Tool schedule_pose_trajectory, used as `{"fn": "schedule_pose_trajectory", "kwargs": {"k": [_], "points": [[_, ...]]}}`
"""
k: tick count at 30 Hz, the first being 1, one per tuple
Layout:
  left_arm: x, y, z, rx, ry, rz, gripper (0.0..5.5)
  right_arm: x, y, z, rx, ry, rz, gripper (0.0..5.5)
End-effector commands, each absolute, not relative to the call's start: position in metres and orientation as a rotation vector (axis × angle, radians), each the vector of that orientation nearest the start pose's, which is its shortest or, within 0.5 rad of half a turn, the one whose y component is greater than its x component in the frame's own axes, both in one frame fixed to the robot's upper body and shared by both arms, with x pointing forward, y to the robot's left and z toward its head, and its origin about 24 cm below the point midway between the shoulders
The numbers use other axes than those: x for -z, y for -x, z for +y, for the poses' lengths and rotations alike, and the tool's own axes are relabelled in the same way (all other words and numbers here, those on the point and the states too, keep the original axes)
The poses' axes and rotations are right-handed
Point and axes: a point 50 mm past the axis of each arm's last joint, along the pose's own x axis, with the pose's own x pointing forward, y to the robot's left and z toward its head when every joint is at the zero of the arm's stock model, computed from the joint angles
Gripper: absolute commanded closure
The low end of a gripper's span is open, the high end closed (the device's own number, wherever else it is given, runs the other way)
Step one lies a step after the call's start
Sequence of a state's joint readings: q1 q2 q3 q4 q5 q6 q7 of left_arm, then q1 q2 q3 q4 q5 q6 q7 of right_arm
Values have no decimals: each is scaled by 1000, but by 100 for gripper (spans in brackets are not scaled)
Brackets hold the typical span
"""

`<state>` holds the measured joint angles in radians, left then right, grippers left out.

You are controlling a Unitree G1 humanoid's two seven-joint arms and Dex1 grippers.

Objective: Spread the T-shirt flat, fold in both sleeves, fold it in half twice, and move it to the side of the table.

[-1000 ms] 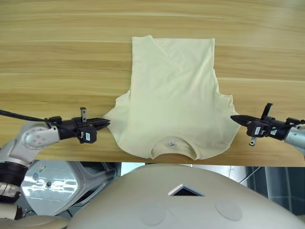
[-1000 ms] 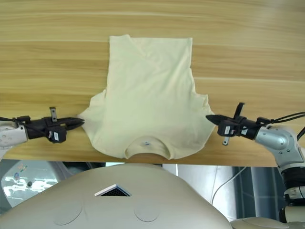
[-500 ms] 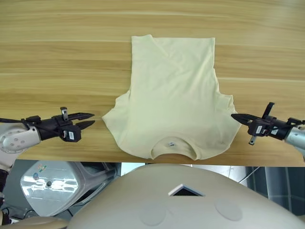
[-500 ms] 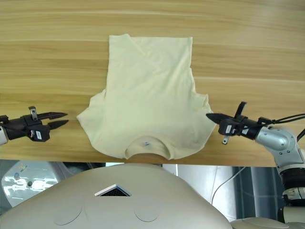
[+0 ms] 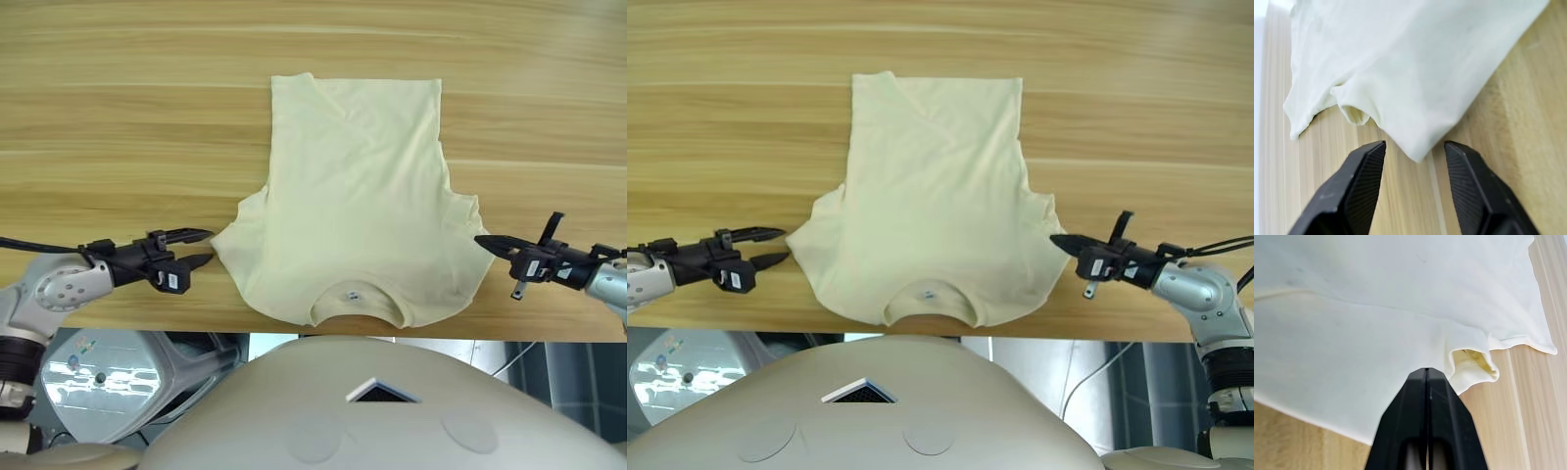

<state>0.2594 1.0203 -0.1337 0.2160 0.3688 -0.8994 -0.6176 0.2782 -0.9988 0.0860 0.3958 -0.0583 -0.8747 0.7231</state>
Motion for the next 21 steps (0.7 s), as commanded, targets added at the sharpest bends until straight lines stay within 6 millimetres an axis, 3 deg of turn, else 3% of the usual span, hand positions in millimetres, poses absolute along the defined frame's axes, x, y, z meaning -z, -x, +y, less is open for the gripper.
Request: {"fn": "schedule_pose_trajectory", "kwargs": {"k": [1,7,21], "points": [[-27,-150,266,1318,-1249,163,324,-38,-151,-303,-1077,975,234,550],[-24,-152,261,1354,-1261,163,324,-40,-151,-302,-1082,977,225,550],[-29,-149,258,1383,-1266,164,545,-38,-149,-301,-1086,970,225,550]]}}
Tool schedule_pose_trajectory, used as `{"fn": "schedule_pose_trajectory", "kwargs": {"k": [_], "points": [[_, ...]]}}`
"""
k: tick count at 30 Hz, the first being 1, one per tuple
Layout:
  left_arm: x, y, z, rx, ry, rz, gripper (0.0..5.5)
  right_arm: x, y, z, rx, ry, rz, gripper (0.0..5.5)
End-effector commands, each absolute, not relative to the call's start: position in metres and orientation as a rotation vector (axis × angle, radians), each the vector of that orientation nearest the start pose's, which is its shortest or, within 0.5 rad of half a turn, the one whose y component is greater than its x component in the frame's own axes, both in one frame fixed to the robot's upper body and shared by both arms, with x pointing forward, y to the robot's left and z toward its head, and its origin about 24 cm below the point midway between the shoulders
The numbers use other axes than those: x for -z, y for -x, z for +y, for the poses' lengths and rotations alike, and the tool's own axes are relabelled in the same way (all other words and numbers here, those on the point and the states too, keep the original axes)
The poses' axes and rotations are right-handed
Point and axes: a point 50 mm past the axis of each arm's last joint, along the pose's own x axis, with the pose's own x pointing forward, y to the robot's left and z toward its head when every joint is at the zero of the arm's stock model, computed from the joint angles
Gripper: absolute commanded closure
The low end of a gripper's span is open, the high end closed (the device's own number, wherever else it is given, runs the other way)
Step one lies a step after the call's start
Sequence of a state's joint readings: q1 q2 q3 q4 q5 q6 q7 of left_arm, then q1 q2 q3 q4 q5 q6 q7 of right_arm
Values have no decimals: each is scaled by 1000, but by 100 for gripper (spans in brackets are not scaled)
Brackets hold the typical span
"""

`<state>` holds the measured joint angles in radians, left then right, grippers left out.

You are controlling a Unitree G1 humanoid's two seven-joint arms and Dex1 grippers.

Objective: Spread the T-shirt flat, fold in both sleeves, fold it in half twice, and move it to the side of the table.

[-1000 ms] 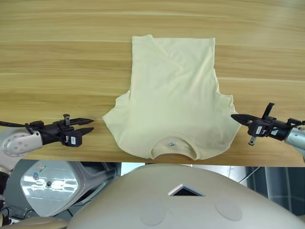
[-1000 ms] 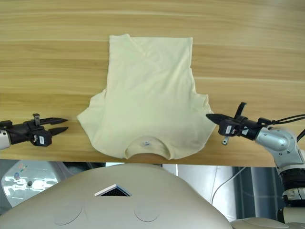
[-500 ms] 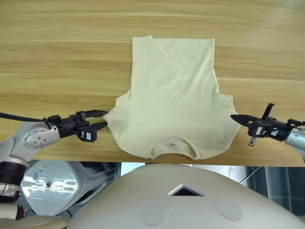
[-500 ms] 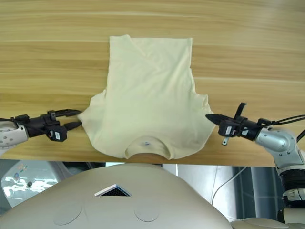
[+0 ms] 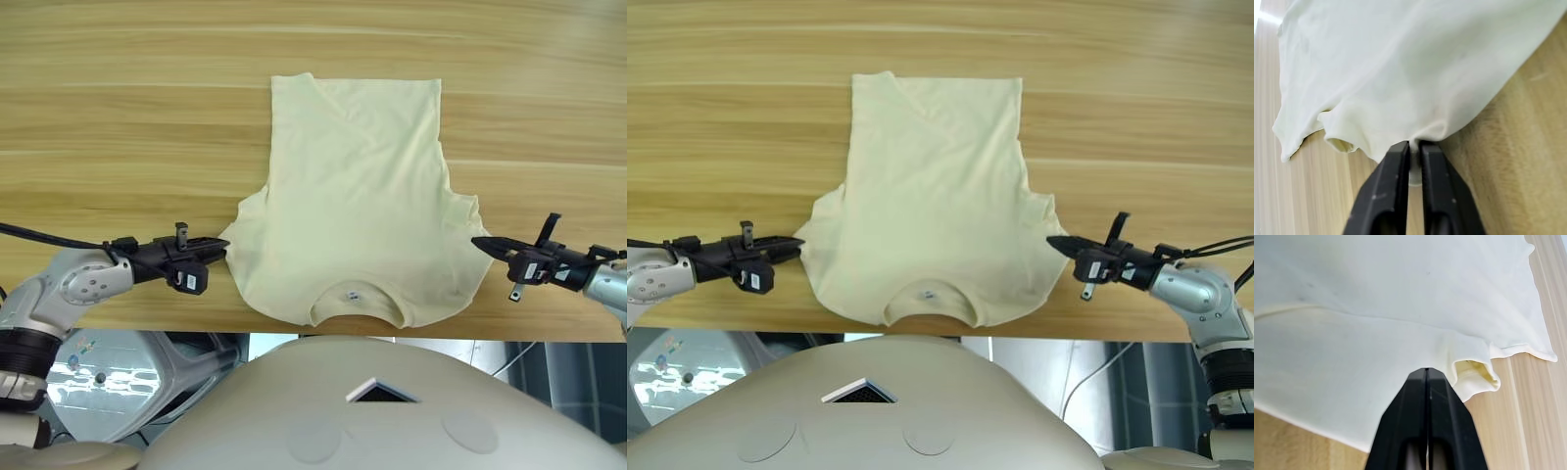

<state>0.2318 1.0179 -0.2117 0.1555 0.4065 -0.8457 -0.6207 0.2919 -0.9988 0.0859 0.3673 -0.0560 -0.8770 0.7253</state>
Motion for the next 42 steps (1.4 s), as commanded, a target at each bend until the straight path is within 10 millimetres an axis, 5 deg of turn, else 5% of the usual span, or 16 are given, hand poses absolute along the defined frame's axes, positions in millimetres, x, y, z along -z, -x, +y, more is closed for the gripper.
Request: {"fn": "schedule_pose_trajectory", "kwargs": {"k": [1,10,26,42], "points": [[-31,-150,258,1377,-1269,161,545,-38,-149,-301,-1086,969,224,550],[-59,-167,264,1277,-1371,36,545,-36,-150,-299,-1086,961,220,550],[-50,-172,202,1473,-1307,-239,545,-33,-149,-293,-1102,946,213,550],[-40,-182,172,1569,-1367,-302,545,-31,-152,-289,-1109,940,199,550]]}}
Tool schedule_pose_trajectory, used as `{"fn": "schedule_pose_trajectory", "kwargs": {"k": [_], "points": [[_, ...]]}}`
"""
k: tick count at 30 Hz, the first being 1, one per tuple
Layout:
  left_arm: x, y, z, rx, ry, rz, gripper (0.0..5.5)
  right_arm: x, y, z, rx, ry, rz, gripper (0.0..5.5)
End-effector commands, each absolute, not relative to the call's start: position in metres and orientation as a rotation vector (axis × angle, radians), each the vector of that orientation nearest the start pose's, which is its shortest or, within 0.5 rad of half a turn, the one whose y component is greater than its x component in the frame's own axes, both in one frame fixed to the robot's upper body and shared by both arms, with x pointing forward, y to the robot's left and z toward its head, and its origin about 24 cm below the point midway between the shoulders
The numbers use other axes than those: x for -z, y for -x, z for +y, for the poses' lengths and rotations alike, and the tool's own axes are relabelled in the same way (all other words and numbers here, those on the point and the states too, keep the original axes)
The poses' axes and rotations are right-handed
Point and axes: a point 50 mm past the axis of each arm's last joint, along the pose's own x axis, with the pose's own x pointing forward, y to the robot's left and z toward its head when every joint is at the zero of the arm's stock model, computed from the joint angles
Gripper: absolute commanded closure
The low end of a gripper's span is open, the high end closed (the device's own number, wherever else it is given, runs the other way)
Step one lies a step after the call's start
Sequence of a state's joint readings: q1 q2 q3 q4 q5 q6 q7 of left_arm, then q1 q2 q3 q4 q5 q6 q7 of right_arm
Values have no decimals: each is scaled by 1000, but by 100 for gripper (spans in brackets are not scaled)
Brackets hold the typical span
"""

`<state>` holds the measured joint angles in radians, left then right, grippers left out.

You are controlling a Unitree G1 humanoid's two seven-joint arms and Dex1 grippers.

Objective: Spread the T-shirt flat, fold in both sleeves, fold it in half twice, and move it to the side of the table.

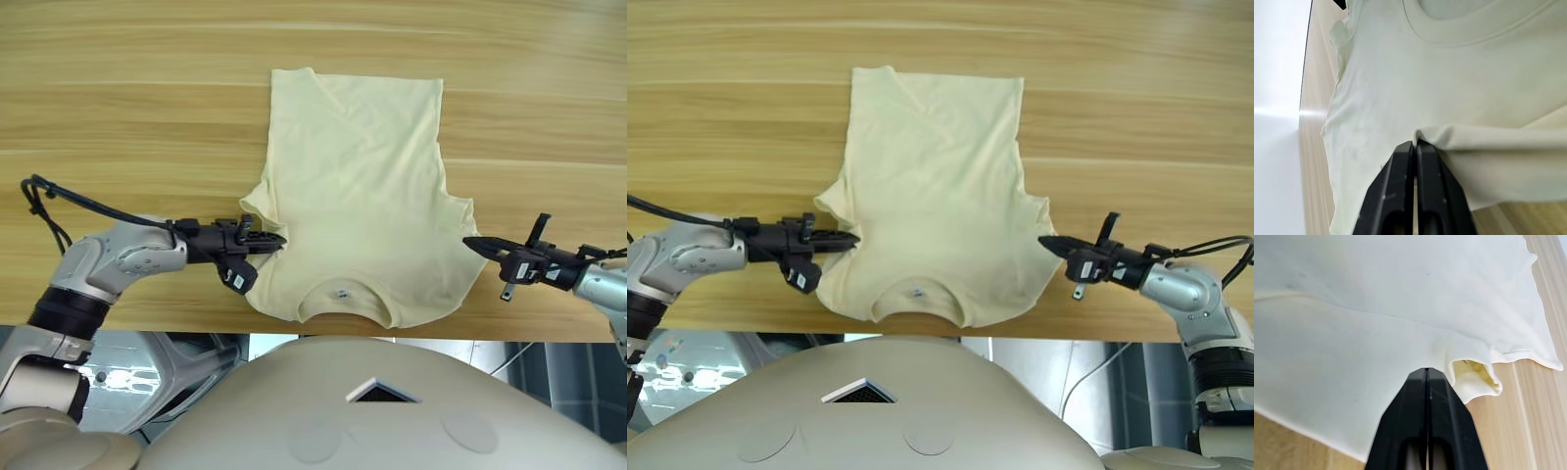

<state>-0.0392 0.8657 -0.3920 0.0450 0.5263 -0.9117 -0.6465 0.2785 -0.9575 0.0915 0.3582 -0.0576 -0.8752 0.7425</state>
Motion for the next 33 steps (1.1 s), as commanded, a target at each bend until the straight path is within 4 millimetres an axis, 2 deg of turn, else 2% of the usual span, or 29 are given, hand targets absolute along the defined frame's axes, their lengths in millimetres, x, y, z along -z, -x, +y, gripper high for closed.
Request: {"fn": "schedule_pose_trajectory", "kwargs": {"k": [1,17,29,33], "points": [[-41,-182,170,1573,-1366,-311,545,-31,-152,-289,-1109,939,199,550],[-55,-187,145,1560,-1325,-410,545,-29,-153,-283,-1120,929,186,550],[-43,-188,135,1601,-1320,-333,545,-28,-154,-281,-1124,925,174,550],[-40,-189,132,1614,-1318,-303,478,-28,-155,-280,-1124,924,171,550]]}}
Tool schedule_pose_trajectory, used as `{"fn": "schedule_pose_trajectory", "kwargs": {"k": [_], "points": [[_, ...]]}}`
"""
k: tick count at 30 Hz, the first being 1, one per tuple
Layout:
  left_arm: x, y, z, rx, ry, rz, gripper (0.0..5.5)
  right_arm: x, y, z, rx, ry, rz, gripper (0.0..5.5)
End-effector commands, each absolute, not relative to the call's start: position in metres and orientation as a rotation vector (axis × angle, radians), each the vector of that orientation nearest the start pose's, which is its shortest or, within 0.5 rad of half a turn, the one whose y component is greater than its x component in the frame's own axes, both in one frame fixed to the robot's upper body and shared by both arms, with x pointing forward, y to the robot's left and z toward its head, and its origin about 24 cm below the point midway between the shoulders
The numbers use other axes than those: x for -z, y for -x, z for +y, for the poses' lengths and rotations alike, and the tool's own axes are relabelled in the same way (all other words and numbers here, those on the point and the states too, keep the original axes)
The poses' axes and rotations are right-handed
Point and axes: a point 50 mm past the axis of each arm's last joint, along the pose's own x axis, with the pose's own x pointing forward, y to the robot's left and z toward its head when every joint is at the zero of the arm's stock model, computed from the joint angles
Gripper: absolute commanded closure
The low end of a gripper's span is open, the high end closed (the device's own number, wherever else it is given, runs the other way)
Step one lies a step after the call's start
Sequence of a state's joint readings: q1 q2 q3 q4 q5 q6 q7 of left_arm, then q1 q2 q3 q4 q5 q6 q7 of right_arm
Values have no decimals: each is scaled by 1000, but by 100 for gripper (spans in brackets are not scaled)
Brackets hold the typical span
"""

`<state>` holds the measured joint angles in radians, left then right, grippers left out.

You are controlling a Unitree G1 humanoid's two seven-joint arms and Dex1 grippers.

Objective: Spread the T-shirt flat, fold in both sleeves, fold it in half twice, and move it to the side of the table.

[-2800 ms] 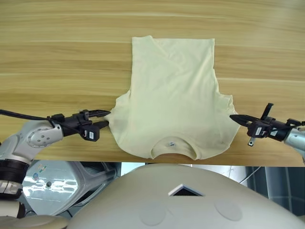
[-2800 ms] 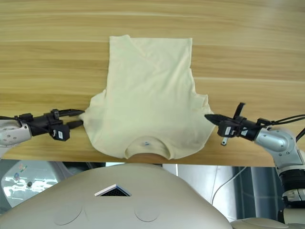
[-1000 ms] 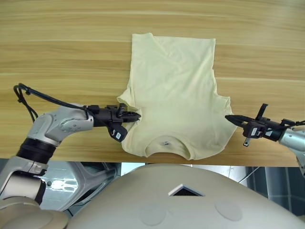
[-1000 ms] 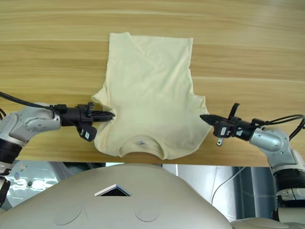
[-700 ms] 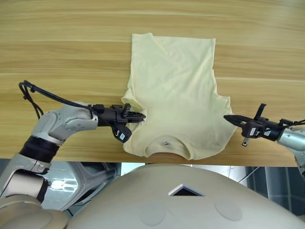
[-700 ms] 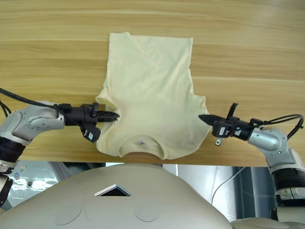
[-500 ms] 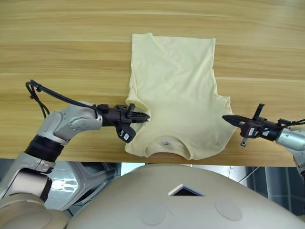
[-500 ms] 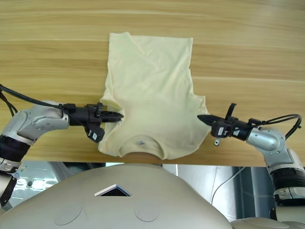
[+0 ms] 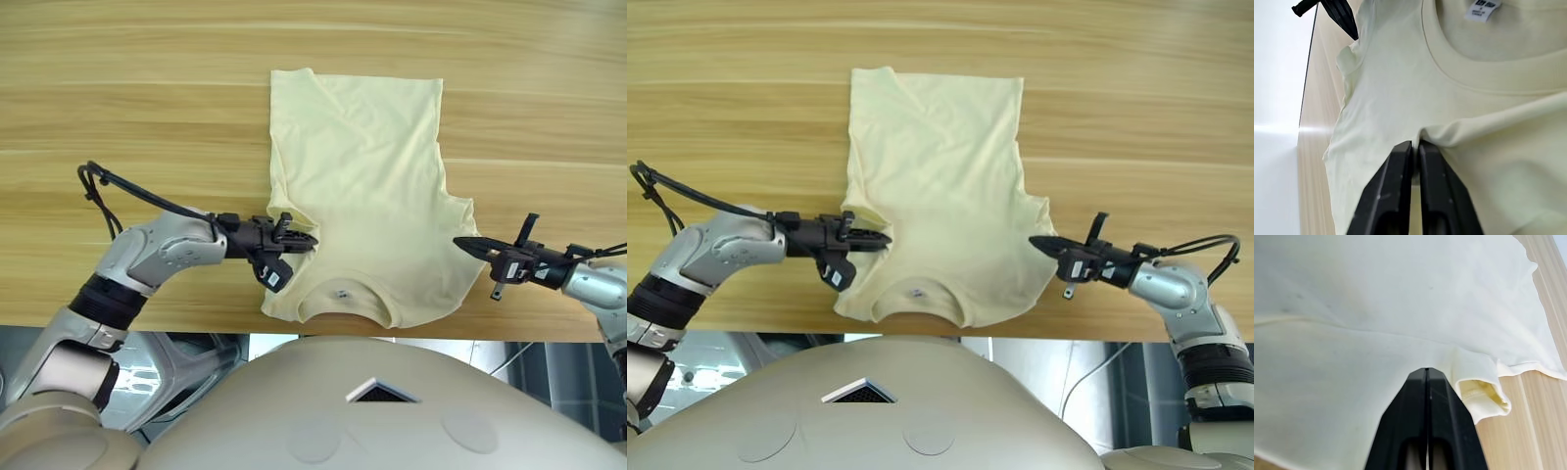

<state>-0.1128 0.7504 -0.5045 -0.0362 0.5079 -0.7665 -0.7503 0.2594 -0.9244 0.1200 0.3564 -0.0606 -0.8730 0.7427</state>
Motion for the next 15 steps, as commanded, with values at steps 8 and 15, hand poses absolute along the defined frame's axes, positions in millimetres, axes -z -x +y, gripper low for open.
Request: {"fn": "schedule_pose_trajectory", "kwargs": {"k": [8,15], "points": [[-40,-191,122,1590,-1272,-332,354,-28,-158,-278,-1124,921,161,550],[-68,-202,135,1407,-1153,-432,249,-32,-160,-283,-1079,929,150,550]]}}
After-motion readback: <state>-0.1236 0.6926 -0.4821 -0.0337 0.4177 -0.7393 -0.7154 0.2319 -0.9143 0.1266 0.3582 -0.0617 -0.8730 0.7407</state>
